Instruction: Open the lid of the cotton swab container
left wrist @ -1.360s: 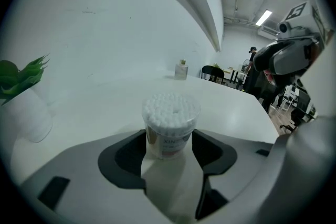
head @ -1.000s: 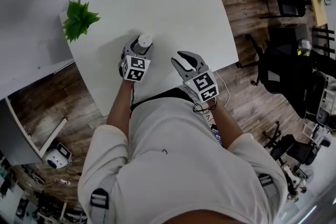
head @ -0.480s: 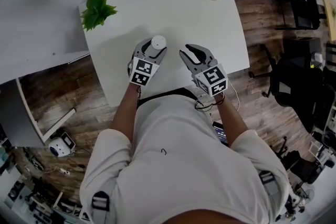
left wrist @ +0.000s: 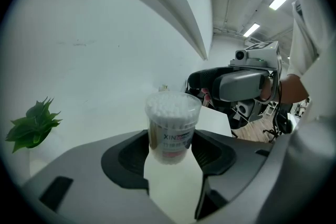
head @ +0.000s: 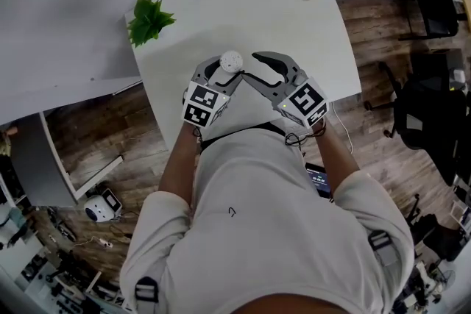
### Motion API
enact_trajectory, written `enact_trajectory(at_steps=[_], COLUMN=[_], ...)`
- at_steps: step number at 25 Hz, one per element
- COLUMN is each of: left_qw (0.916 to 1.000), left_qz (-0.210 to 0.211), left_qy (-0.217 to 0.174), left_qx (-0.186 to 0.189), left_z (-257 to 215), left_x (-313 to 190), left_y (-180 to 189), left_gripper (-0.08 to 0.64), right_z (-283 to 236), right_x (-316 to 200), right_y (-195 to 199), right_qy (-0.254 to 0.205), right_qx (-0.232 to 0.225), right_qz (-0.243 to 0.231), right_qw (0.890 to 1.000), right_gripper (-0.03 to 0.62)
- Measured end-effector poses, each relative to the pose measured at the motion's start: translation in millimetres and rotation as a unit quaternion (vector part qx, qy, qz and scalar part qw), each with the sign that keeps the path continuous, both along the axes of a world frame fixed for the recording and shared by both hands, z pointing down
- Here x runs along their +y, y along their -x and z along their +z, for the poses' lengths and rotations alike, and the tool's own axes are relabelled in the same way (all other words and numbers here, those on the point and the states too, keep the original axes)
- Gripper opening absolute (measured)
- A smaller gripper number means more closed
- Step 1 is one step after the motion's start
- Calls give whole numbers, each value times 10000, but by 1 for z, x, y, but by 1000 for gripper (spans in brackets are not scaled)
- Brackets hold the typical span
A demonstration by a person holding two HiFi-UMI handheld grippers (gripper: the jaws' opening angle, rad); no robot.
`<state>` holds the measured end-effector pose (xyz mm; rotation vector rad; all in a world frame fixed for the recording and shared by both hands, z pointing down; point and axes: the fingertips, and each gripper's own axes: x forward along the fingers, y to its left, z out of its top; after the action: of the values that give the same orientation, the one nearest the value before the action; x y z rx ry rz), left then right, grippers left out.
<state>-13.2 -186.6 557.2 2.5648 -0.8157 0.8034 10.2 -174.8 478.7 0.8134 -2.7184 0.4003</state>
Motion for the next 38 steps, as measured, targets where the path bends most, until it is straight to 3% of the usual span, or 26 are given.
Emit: enact_trajectory(at_steps=[9,13,19,25,31,35,38], left_qw=[9997,9998,9994,9965,9945,9955,9951], left_qz=[180,143,115,571,828,738,773], left_qy=[-145,-145,-259,-585,-523,-449,-456], left_qx=[-26,15,195,174,376,376,407], left_z=[-14,-17,-26,-33,-36,-31,-30], left_x=[8,12,12,18,29,30,31], left_y=[-6,-4,2,-1,-9,-9,-7], left_gripper=[264,264,267,273,282,276,270], right_z=[-4,-1,-1,-4,-4,-2,-2], right_x=[-3,-3,-2,0,7,10,14], right_y=[35,42,41,36,28,31,36], right_qy=[-56,-73,26,454,866,769,435], right_qx=[182,235,-46,-353,-579,-492,-264], right_qz=[-490,-672,-1211,-1670,-1923,-1959,-1918], right_qw=[9986,9974,9926,9843,9758,9764,9801], right_gripper=[299,255,244,242,242,242,250])
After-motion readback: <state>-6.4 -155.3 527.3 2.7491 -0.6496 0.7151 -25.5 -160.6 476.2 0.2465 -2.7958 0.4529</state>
